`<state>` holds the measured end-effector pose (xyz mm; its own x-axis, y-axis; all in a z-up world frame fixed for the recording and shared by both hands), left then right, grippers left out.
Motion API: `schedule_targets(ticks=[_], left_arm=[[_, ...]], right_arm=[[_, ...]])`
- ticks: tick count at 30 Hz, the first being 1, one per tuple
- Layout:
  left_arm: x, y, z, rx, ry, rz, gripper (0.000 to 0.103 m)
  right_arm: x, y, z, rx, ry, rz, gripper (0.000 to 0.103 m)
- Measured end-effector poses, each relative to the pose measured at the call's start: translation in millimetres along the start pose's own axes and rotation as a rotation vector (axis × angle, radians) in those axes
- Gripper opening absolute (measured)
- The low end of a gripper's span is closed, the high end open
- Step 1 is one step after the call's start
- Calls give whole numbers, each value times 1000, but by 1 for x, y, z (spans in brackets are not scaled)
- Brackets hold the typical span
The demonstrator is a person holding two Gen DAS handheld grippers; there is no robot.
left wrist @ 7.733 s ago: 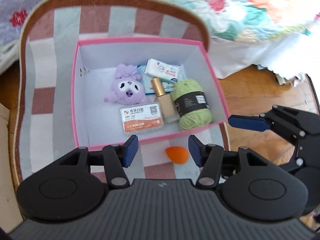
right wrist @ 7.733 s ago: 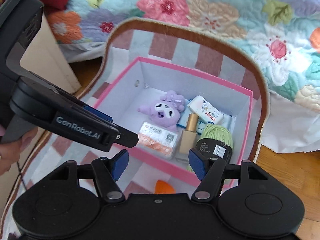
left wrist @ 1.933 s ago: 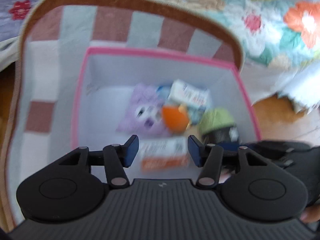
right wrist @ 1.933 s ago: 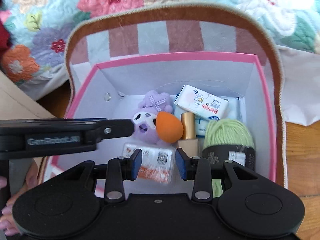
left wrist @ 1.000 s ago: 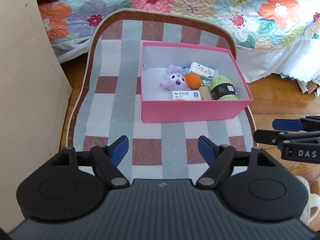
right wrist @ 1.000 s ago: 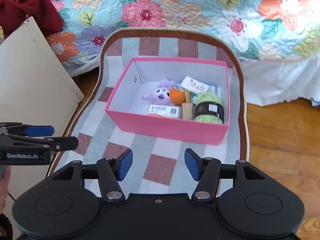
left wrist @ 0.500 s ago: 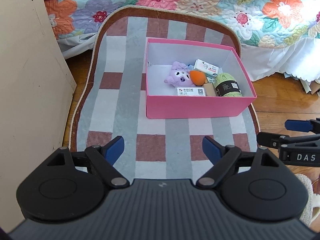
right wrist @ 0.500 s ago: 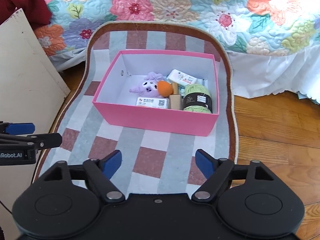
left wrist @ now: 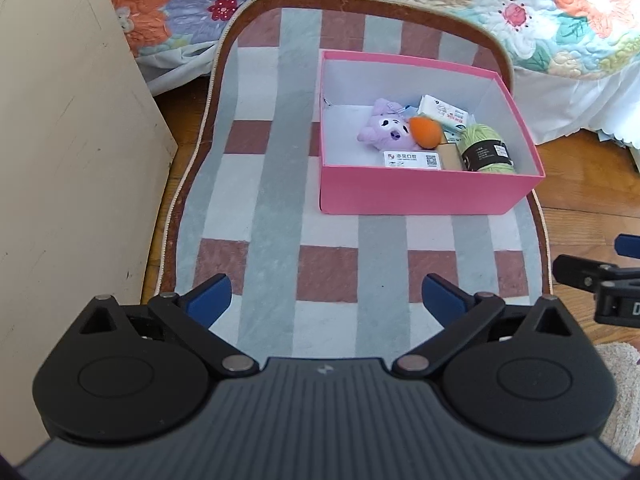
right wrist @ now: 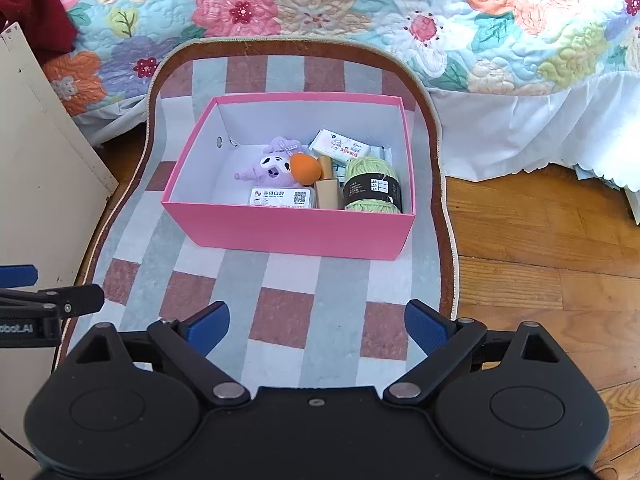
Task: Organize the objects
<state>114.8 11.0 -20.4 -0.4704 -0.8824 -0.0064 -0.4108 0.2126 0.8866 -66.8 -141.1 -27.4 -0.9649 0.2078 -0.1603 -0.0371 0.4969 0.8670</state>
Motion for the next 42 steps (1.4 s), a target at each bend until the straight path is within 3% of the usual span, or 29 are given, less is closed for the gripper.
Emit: schedule_targets(ticks=[7, 19, 42], left_arm=[[-2, 6, 1, 9, 6, 12, 103], [3, 15, 3, 25, -16, -8, 103], [2, 6, 7, -16, 5, -47, 103]], right_arm=[[2, 4, 1, 21, -3, 30, 103], [13, -2, 8, -58, -113, -38, 103], [-2, 13, 7, -33, -24, 20, 103]])
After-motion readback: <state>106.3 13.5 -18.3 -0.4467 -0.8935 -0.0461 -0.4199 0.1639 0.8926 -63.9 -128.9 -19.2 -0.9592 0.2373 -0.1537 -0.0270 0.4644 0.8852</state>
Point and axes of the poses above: each gripper's, at about its wrist camera, not at the fingertips, and y roughly against the way its jaws point, x to its right, z to its underside, the point moved 3 cm from there along -y, roughly the way its jaws point, and after that the axes turned 7 degrees about -y, right-handed, at the moved point
